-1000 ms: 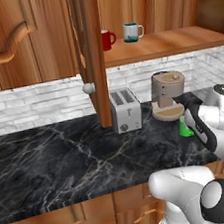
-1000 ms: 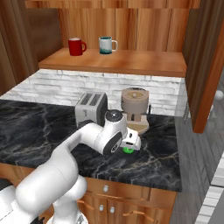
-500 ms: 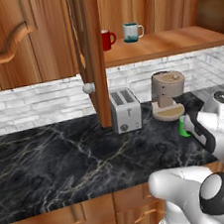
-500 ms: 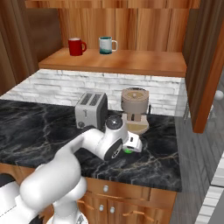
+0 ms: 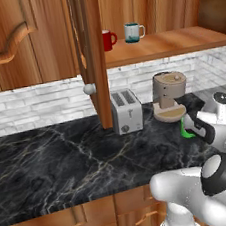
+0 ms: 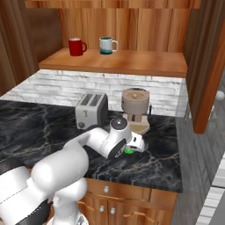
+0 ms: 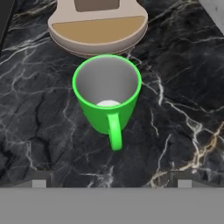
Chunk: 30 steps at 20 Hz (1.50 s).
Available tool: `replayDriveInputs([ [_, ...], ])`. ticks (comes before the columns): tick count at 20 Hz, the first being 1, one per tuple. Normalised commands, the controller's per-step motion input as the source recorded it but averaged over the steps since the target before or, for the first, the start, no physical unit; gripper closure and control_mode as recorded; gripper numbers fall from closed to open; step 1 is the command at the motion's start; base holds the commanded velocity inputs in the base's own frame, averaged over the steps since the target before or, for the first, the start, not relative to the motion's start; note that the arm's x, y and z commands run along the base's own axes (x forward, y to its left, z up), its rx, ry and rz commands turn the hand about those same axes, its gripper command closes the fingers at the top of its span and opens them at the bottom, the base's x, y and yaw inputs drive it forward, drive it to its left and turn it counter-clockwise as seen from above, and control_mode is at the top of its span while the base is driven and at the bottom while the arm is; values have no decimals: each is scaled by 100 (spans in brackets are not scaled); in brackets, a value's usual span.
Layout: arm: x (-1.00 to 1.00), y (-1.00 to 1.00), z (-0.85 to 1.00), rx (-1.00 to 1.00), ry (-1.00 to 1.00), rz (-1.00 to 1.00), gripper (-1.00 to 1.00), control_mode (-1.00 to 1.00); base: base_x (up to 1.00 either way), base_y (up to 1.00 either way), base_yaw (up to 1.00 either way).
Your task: Pick the mug on the counter and place it in the cabinet with the handle facing the right, like the mugs already inside.
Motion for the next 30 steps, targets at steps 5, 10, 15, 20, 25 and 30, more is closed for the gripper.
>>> replayDriveInputs([
  [5,19,-5,-10,0,0,0,-100,-100,0,0,0],
  [10,12,-4,-16,0,0,0,-100,-100,0,0,0],
  [15,10,-3,-19,0,0,0,-100,-100,0,0,0],
  [20,11,-3,-18,0,0,0,-100,-100,0,0,0],
  [25,17,-5,-15,0,0,0,-100,-100,0,0,0],
  [30,17,-6,-16,0,0,0,-100,-100,0,0,0],
])
